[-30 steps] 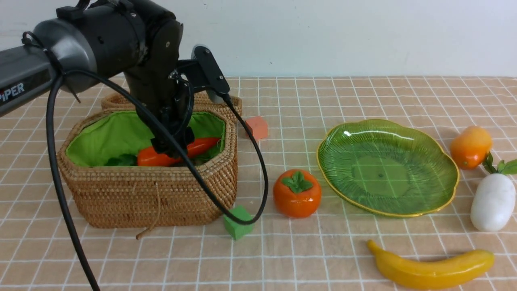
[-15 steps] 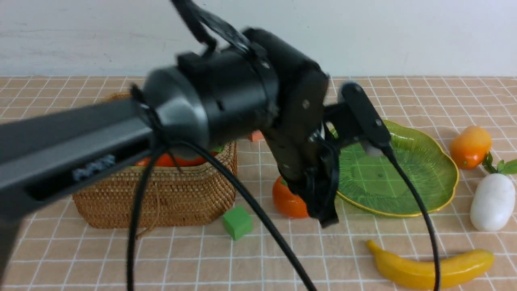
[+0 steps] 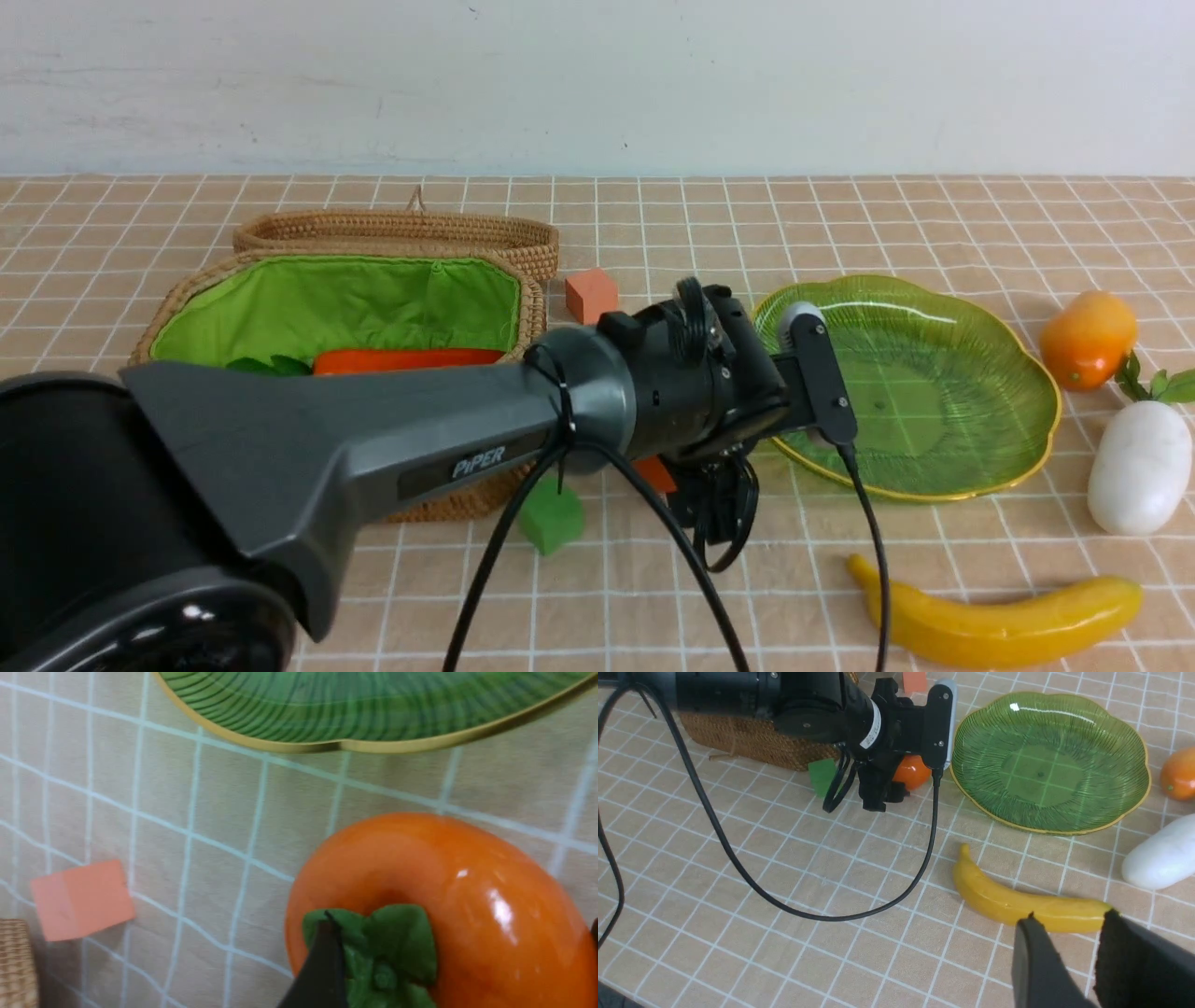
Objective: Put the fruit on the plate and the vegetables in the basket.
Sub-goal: Grab a tomato with your left arm and place it on the plate on the right.
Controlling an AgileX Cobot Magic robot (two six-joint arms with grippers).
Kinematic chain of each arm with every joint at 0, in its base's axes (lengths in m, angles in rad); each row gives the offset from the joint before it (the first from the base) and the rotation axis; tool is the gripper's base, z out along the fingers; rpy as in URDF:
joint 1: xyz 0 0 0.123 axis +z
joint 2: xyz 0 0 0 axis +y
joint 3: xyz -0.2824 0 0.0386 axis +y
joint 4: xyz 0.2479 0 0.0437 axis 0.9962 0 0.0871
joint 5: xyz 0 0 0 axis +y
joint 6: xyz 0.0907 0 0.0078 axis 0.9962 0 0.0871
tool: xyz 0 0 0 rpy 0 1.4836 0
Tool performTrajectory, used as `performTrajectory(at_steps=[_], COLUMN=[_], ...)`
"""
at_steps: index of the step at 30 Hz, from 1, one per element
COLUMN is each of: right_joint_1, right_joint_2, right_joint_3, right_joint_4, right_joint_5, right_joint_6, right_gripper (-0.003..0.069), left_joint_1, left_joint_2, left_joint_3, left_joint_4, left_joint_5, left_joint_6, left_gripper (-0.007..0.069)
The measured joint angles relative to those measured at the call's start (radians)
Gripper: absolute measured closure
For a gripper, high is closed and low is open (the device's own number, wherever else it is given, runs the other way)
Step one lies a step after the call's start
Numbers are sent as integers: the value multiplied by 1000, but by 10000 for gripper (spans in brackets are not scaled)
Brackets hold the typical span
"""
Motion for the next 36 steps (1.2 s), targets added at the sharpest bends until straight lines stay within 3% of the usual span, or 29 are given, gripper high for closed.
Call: performTrajectory(at_steps=[8,14,19,21,23,26,27,29,31,36], right_joint_1=[0,0,0,0,0,0,0,0,0,0], right_joint_2=[0,0,0,0,0,0,0,0,0,0], right_joint_3=[0,0,-1,-1,-1,-1,0,2,9,11], right_joint_4=[1,1,-12,-34,-109,-160,-161,-162,-162,-180], right_joint_5=[0,0,0,0,-1,-26,-31,-54,-59,-61], right_joint_6=[0,0,11,29,88,143,144,160,163,164], right_gripper=[448,446,446,446,446,446,446,445,445,444], left_joint_1=[0,10,11,6,-5,-5,-5,0,1,1], left_joint_2=[32,35,-2,-38,-112,-137,-137,-83,-4,189], left_joint_3=[0,0,-1,-8,-71,-204,-215,-334,-424,-545], left_joint_4=[132,149,132,92,-40,-283,-301,-506,-616,-695], left_joint_5=[-56,-53,49,83,103,103,103,98,84,10], left_joint_6=[-99,-183,-198,-193,-137,17,17,169,263,340], left_gripper=[114,119,120,120,120,120,120,120,120,120])
